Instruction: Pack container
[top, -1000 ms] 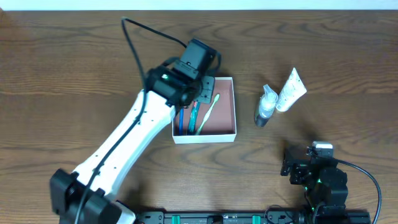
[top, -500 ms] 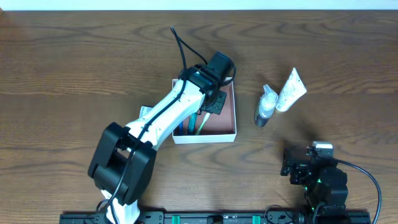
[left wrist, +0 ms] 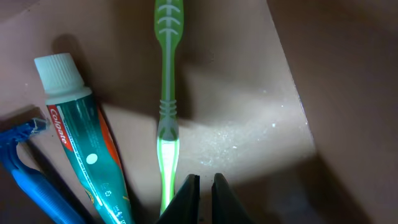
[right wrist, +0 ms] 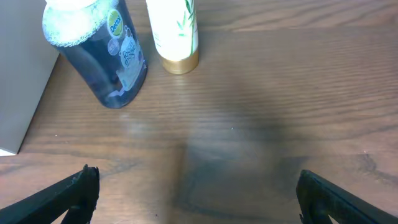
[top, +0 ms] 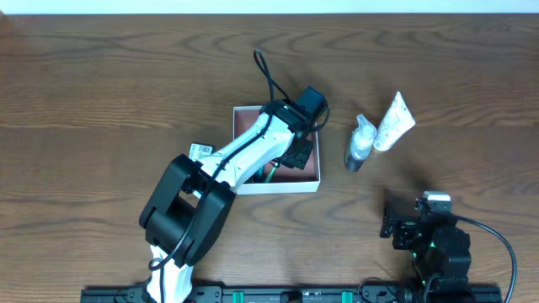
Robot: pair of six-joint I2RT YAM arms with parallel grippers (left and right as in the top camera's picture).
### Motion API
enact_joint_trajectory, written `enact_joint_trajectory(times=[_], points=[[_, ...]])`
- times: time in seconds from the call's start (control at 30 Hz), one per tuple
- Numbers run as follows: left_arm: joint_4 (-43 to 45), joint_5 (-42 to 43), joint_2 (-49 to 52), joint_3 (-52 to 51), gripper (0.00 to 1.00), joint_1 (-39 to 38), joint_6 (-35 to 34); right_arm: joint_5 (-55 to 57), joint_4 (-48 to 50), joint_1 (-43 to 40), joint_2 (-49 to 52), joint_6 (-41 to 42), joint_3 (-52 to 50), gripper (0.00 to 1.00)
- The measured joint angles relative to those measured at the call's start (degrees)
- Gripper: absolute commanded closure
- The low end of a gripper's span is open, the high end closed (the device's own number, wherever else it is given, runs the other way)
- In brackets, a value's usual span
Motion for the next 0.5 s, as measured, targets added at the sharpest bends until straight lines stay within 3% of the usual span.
enact_joint_trajectory(times=[0.5], points=[[7.9,0.2,0.0,-7.0,0.90,0.0,-3.3,0.0,0.0,0.0,0.0,0.0,0.0,0.01]])
